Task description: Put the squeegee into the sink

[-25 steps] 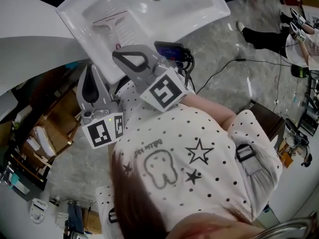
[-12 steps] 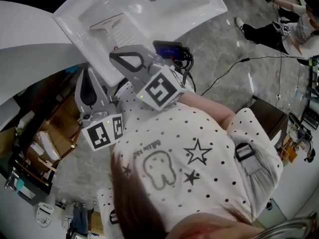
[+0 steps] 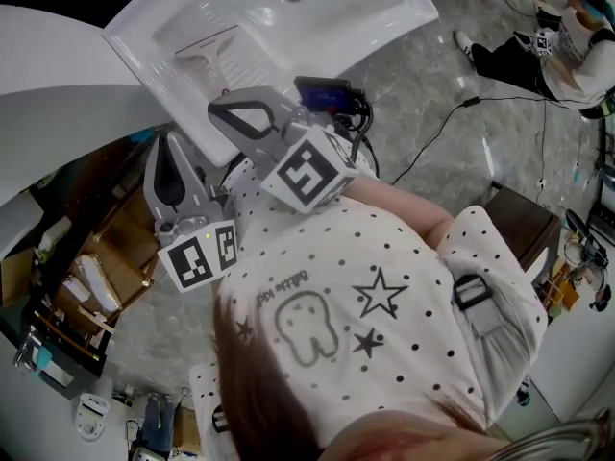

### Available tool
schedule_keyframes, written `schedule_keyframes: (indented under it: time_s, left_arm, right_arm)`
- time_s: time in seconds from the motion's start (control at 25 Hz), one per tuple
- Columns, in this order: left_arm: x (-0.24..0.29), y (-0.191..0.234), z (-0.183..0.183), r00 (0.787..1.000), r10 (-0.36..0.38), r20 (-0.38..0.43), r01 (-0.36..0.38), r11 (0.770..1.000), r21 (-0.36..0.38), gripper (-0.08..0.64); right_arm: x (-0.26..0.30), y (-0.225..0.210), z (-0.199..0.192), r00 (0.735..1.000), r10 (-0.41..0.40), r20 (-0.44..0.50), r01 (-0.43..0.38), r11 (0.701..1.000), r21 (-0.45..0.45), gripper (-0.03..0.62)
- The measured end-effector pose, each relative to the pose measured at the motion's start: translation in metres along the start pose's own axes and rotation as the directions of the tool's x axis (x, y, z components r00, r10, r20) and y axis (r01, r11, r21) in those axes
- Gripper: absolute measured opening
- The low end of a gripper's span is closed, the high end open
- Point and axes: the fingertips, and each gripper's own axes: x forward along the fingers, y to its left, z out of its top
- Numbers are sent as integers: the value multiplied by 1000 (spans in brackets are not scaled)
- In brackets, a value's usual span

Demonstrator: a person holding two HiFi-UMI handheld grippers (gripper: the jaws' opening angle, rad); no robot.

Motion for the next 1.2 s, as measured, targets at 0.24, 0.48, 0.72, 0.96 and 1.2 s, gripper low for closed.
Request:
schedule_keyframes:
  time_s: [0.24, 0.48, 0.72, 0.96, 1.2]
  left_arm:
    - [1, 0, 0, 1000, -7, 0, 7, 1000, 3, -15]
    - [1, 1, -1, 1000, -6, -4, 6, 1000, 0, -15]
    - [2, 1, 0, 1000, -11, -5, 11, 1000, -1, -15]
    - [2, 1, 0, 1000, -14, -8, 14, 1000, -6, -15]
    - [2, 1, -1, 1000, -15, -9, 14, 1000, -12, -15]
  right_arm:
    - [2, 0, -4, 1000, -1, 12, 2, 1000, -11, -5]
    - [2, -1, -4, 1000, 0, 10, 0, 1000, -3, -3]
    - [2, -1, -4, 1000, -1, 6, 1, 1000, 3, -3]
    - [3, 0, -6, 1000, 2, -1, -2, 1000, 6, -3]
    - [2, -1, -5, 1000, -1, -1, 1, 1000, 2, -3]
